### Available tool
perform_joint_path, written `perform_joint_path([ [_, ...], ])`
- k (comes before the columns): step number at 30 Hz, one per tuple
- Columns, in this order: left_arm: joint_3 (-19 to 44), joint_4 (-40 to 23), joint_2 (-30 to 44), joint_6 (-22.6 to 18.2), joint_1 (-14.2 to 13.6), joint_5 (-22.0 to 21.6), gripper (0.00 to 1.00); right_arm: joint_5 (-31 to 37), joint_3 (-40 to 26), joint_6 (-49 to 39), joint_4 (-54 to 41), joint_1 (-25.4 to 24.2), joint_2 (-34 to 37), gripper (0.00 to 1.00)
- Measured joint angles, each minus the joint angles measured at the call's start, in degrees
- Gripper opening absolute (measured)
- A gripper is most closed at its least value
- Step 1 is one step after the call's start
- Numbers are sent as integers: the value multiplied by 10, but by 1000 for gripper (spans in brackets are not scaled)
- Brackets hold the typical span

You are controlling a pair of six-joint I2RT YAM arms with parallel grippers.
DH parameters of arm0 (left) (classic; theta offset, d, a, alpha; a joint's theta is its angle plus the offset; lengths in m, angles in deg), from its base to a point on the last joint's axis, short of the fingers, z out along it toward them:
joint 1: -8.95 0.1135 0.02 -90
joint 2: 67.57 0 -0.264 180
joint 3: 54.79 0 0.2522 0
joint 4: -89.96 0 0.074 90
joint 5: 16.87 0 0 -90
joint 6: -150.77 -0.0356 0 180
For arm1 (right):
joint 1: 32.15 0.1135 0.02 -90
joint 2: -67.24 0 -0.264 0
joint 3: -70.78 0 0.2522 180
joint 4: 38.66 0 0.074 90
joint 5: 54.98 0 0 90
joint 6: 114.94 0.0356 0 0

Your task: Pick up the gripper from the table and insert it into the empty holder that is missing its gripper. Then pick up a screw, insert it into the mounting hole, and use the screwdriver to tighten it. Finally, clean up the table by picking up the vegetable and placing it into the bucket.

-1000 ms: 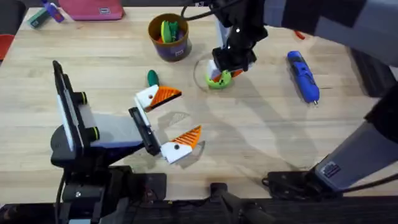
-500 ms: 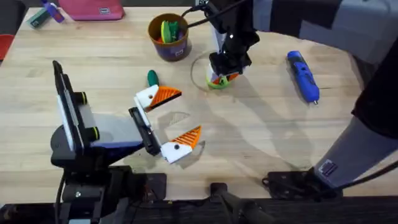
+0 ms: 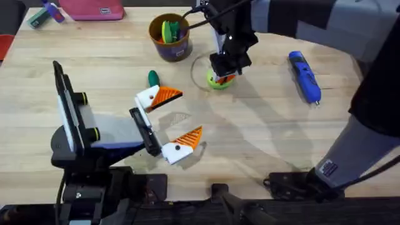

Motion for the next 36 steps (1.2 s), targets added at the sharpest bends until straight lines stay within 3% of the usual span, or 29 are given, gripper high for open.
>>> perform_joint_path([
  [3,0,0,0,0,0,0,985,0,0,0,1,0,0,9],
  [18,0,0,0,0,0,0,986,0,-20,0,-29,0,1,7],
  [26,0,0,0,0,0,0,986,3,-131,0,-131,0,-2,6],
  [36,0,0,0,0,0,0,986,8,-341,-34,-277,11,-18,6],
])
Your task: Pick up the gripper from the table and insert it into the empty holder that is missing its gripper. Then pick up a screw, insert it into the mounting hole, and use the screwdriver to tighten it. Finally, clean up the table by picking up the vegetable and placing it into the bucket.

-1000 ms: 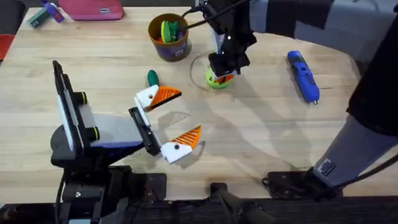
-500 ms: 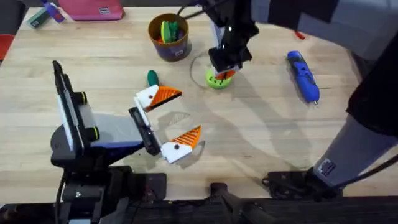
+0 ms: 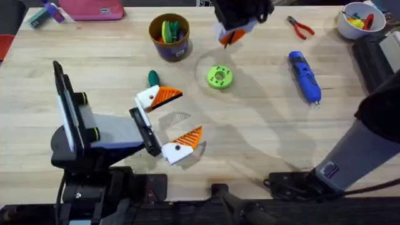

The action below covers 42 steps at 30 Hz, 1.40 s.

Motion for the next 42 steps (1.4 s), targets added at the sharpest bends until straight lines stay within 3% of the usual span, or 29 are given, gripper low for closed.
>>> perform_joint_path([
  [8,0,0,0,0,0,0,985,5,-100,-47,-38,63,0,6],
  [26,0,0,0,0,0,0,985,5,-108,-233,-35,259,0,6],
  [42,0,0,0,0,0,0,985,-42,-108,-435,-9,285,0,6],
])
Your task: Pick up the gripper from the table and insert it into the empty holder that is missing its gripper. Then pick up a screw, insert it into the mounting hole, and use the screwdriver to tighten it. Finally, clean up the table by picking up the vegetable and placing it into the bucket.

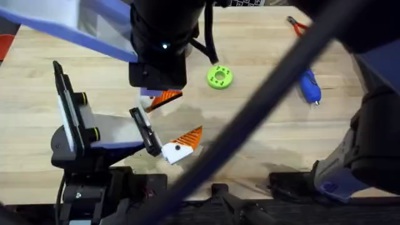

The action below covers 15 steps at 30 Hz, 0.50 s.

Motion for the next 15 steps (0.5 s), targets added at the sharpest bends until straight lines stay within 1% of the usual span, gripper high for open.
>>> perform_joint_path([
  [8,0,0,0,0,0,0,985,-2,-1,-86,0,1,12,6],
  [15,0,0,0,0,0,0,985,-2,-1,-120,0,1,26,6],
])
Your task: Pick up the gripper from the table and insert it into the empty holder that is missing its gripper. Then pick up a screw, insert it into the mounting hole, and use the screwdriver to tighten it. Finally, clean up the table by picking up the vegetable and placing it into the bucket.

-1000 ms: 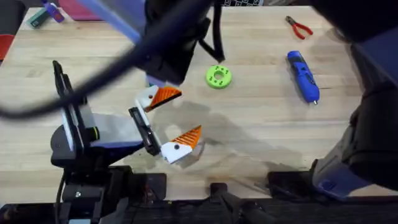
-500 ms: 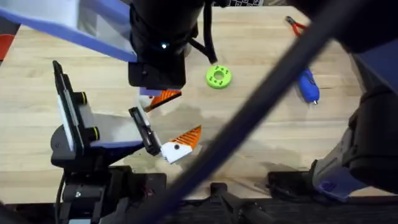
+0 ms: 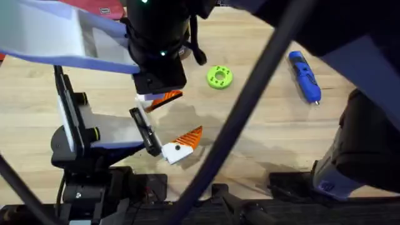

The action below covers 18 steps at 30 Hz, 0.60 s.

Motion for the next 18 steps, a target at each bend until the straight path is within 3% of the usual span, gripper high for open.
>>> perform_joint_path([
  [18,0,0,0,0,0,0,985,0,0,-11,1,2,8,6],
])
